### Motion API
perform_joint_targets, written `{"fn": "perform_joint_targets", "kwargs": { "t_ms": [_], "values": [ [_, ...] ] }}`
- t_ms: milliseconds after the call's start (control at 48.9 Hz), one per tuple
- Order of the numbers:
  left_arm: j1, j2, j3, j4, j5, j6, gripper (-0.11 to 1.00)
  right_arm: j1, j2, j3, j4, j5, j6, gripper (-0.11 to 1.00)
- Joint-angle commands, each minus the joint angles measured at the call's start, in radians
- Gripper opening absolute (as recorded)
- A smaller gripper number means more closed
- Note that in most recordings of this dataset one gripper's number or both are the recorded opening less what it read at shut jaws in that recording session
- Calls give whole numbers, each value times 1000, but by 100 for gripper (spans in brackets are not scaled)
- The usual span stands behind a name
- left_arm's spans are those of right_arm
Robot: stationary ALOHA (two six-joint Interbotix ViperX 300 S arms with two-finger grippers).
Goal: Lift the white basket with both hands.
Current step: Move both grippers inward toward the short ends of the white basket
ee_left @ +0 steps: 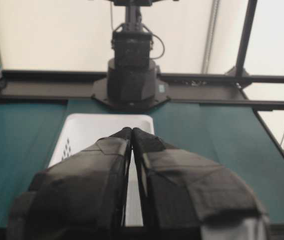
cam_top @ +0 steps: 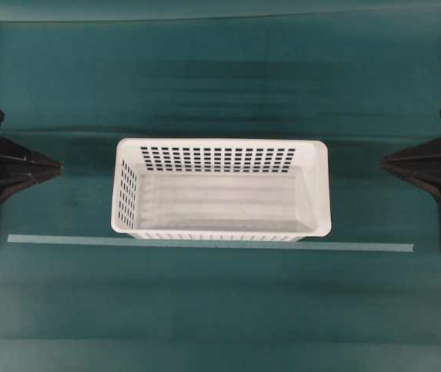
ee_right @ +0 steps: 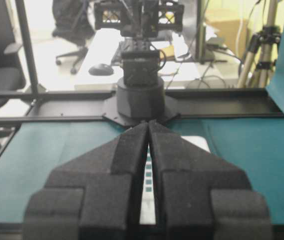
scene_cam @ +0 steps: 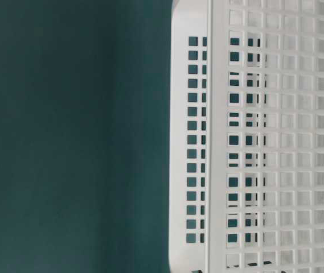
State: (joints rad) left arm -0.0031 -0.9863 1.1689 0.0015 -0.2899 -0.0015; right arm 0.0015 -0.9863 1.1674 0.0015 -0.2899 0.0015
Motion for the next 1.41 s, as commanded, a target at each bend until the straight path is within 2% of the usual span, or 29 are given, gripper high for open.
{"fn": "perform_joint_targets", "kwargs": {
  "t_ms": [0,61,143,266,368,470,613,736,817,1001,1083,1226,1389],
  "values": [
    [5,46,-9,12,38,-34,14,-11,17,-3,3,-6,8,14],
    [6,52,-18,12,75,-67,11,-11,28,-5,41,2,18,16],
    [6,55,-32,12,98,-124,0,-15,41,-14,115,23,63,5],
    [5,55,-57,14,107,-232,-4,-32,66,-43,242,87,160,2],
    [3,67,-84,14,129,-356,-4,-54,91,-80,342,206,259,2],
    [6,97,-112,14,187,-491,-4,-95,126,-124,399,385,360,2],
    [8,150,-158,12,302,-719,-4,-155,176,-196,402,577,502,2],
    [9,209,-210,14,390,-930,-4,-206,216,-253,400,658,634,2],
    [9,241,-239,15,439,-1023,-4,-232,242,-284,400,707,712,2],
    [26,307,-304,15,620,-1147,-4,-262,318,-356,367,844,876,2],
    [46,331,-336,17,718,-1184,-4,-261,357,-382,341,925,917,2],
    [77,373,-388,17,899,-1235,-4,-241,443,-456,298,1134,960,2],
    [78,417,-423,17,1031,-1307,-4,-219,551,-566,176,1331,1057,2]
  ]
}}
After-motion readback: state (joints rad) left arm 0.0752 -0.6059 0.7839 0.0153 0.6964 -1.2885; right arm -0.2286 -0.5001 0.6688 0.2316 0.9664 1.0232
